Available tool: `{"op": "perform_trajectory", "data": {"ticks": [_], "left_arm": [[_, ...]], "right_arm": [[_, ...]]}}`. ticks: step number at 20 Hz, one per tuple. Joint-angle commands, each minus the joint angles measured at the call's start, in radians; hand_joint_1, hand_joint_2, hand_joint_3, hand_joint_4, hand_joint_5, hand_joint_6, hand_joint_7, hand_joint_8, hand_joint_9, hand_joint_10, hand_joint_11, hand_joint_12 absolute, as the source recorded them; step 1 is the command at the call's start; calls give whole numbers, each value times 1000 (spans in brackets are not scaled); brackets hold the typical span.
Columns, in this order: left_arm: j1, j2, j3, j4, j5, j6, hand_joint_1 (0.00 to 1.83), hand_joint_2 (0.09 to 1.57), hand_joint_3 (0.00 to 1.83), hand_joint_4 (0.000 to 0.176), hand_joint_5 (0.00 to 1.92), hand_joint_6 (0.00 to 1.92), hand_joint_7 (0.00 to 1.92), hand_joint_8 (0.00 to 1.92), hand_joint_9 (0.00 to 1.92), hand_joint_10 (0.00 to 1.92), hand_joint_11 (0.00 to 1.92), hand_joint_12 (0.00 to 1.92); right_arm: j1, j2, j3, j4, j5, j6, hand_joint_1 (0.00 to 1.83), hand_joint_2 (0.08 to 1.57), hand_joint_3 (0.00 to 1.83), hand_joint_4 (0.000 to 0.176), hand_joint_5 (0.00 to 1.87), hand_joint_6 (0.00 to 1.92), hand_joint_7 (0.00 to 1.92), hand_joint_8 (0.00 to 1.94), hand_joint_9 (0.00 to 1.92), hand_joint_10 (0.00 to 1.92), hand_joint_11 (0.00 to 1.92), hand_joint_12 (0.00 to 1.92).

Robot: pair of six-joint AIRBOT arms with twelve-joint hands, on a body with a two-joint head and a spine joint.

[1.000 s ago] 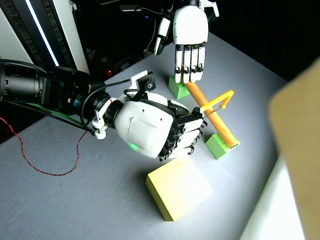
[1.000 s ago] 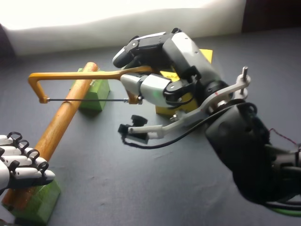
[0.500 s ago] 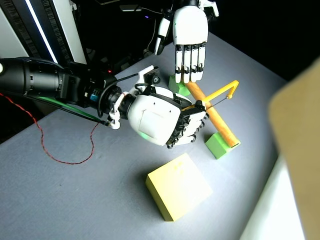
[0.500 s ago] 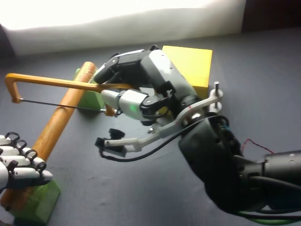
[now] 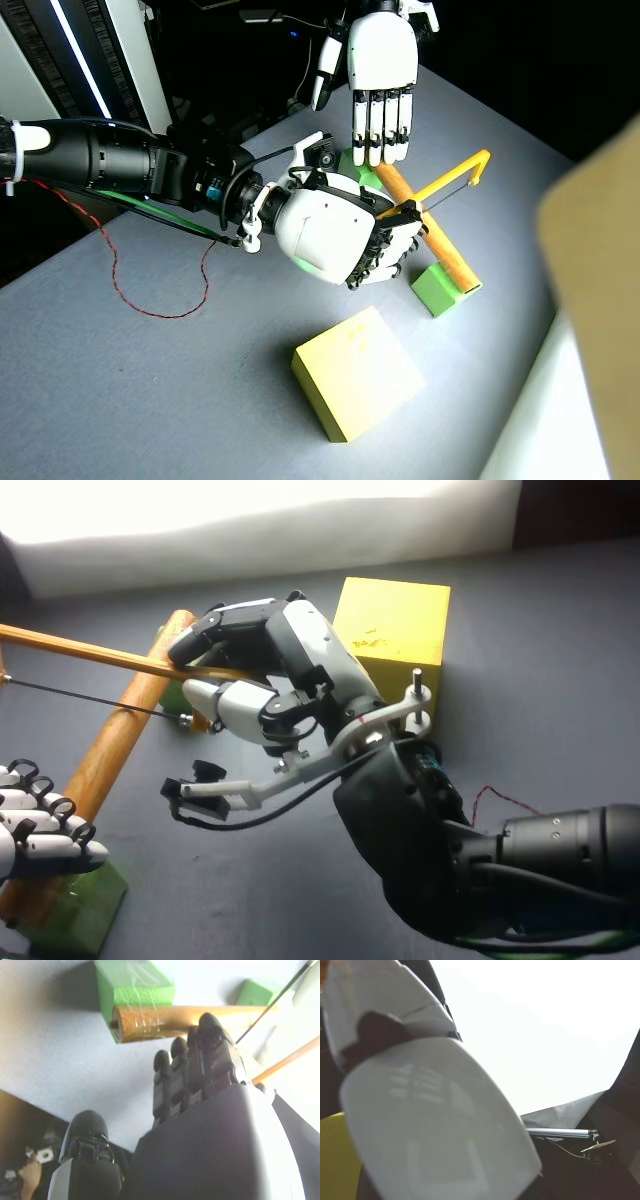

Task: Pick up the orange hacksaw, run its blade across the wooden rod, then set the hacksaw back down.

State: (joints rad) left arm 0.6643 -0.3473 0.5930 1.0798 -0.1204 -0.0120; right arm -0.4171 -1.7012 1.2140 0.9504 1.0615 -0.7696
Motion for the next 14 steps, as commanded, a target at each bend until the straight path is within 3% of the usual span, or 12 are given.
{"op": "perform_trajectory", "data": {"ticks": [1,7,14], "left_arm": [[-7,-11,-5,-10,-47,-4,143,1218,2,0,240,2,235,3,219,6,0,504],[-8,-11,-5,-10,-47,-4,133,1221,1,0,224,0,210,3,191,3,0,452],[-8,-11,-5,-10,-47,-4,109,1224,3,0,218,1,207,2,193,0,0,461]], "right_arm": [[20,-16,8,-75,32,9,1383,1086,0,0,1019,712,1060,886,975,1267,742,1536],[23,-38,17,-63,26,0,1387,1080,0,0,1009,710,1069,877,1008,1221,777,1466],[-33,53,-22,-130,46,16,1387,1080,0,0,1012,705,1079,856,1003,1234,762,1489]]}}
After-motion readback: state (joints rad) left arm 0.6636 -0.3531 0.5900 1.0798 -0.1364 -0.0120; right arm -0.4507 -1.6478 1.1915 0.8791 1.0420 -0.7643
